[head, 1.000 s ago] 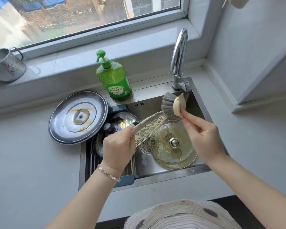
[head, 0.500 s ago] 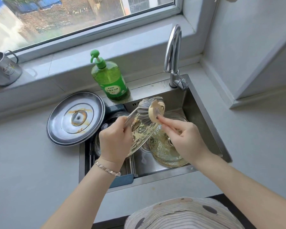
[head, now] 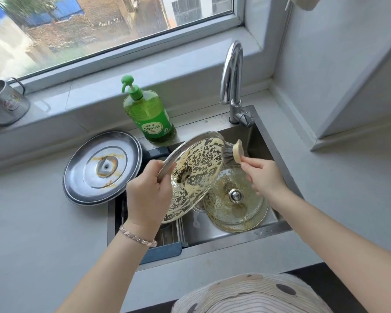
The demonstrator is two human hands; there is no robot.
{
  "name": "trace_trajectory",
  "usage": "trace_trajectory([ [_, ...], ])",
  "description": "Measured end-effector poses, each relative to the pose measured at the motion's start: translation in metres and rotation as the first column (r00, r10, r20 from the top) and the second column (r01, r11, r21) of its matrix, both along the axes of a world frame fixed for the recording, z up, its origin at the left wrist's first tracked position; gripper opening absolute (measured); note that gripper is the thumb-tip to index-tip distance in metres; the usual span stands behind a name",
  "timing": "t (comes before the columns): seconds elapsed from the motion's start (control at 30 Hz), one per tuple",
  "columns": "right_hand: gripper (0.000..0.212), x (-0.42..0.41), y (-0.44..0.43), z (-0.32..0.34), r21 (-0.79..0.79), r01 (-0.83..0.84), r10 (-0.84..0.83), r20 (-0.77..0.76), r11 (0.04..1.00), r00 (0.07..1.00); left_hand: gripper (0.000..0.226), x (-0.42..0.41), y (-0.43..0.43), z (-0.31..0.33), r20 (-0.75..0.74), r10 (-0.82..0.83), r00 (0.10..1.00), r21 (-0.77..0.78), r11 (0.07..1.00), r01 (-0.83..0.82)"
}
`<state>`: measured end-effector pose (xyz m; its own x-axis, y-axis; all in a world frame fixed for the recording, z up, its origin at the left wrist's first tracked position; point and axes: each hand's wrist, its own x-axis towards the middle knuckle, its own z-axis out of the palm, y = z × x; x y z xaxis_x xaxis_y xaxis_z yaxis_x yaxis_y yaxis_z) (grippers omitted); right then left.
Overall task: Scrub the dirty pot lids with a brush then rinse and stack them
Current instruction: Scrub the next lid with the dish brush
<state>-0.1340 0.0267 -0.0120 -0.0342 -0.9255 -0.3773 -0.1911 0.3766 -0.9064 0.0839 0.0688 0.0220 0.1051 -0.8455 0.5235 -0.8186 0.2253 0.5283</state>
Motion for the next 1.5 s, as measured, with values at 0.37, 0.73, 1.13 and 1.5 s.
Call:
trace_trajectory([
  [0.37,0.029,-0.008,-0.005,0.01,0.113,0.0,-0.01,0.087,0.994,0.996,0.024,0.006,0.0,-0.002,-0.032,0.008,0.999,0.02,1.0,-0.008],
  [0.73,0.029,-0.009,0.01,-0.018,0.338,-0.004,-0.059,0.176,0.941,0.983,0.024,0.002,0.007,-0.006,-0.667,0.425,0.612,0.351,0.904,-0.245],
  [1.13,0.029,-0.011,0.027,-0.024,0.241,-0.086,0.068,0.079,0.967,0.995,0.032,0.006,-0.002,-0.009,-0.646,0.642,0.414,0.477,0.762,-0.437],
  [1.5,0.036,0.036,0.079,-0.005,-0.262,-0.499,0.413,-0.322,0.826,0.852,0.014,-0.003,-0.014,-0.009,-0.641,0.749,0.167,0.627,0.636,-0.449],
])
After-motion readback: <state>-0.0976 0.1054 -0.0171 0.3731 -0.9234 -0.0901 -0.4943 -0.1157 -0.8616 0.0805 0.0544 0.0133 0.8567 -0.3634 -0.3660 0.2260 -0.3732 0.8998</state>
